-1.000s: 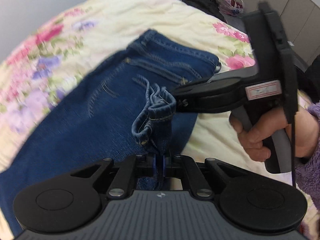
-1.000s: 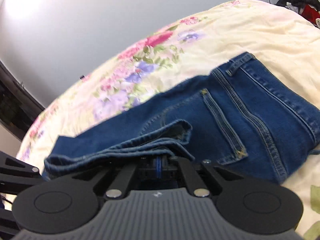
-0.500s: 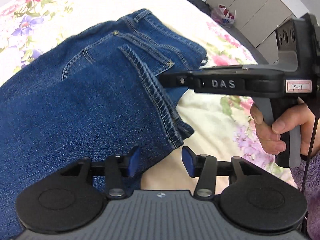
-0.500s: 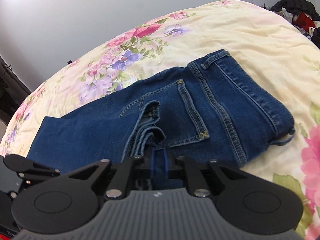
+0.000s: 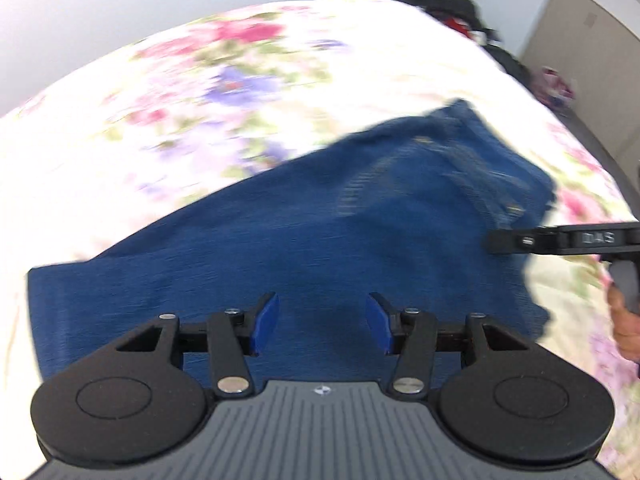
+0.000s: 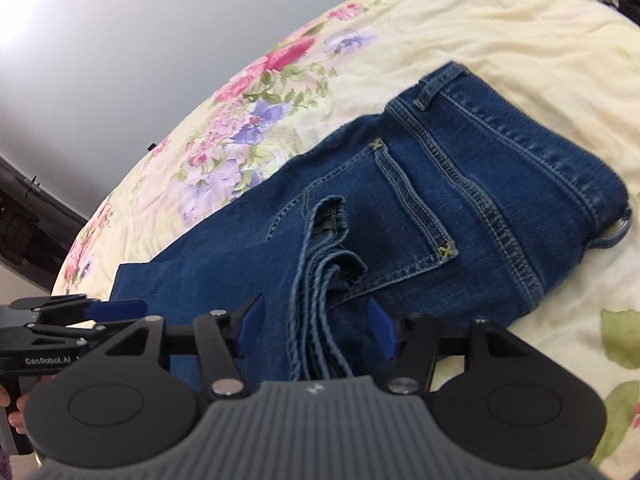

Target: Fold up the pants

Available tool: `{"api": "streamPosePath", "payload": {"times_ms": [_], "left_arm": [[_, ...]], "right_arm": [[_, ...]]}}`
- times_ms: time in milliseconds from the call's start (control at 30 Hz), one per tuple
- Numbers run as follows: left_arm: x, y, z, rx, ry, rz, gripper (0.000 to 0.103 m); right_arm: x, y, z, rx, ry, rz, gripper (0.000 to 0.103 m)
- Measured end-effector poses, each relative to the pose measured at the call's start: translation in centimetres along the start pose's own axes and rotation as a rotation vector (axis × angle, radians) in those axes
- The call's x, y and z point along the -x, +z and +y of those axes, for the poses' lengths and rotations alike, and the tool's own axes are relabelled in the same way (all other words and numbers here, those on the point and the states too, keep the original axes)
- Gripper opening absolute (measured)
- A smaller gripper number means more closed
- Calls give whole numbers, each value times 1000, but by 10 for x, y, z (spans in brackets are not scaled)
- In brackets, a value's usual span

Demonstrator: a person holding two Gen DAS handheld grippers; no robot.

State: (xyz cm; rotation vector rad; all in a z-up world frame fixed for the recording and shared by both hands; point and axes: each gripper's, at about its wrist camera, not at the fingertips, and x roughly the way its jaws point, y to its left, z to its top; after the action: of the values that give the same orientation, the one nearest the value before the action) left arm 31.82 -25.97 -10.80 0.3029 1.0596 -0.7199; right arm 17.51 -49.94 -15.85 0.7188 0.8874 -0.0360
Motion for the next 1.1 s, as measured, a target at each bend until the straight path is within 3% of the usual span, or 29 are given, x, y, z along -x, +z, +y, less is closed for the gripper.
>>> {"api": "streamPosePath", "payload": {"times_ms": [67, 100, 133, 167, 300, 400, 533, 667, 833, 967, 1100], "left_arm": [[-4, 0, 17, 49, 14, 12, 59], [-6, -1, 26, 73, 18, 19, 59], [-6, -3, 35, 91, 24, 20, 59], [-6, -5, 41, 103, 38, 16, 59], [14, -16, 68, 130, 125, -76, 59], [32, -22, 89, 191, 162, -142, 59], [56, -23, 116, 288, 181, -230, 59], [70, -24, 134, 344, 149, -255, 59], [53, -25, 131, 293, 161, -226, 59], [19, -27, 119, 245, 193, -155, 56], [-8, -31, 103, 143, 239, -96, 53]], "right_arm": [[-12, 2, -1, -27, 25, 27, 36], [-16, 2, 1, -32, 29, 37, 28], [-19, 3, 5, -23, 24, 42, 12], [-20, 4, 11, 2, 9, 41, 6], [-9, 10, 60, 223, -89, 8, 4], [14, 23, 107, 368, -103, -47, 4], [57, 44, 173, 575, -133, -164, 4], [92, 67, 212, 731, -242, -236, 3], [89, 97, 170, 703, -445, -202, 3], [30, 101, 89, 608, -582, -92, 3], [-24, 91, 25, 522, -662, -17, 3]]}}
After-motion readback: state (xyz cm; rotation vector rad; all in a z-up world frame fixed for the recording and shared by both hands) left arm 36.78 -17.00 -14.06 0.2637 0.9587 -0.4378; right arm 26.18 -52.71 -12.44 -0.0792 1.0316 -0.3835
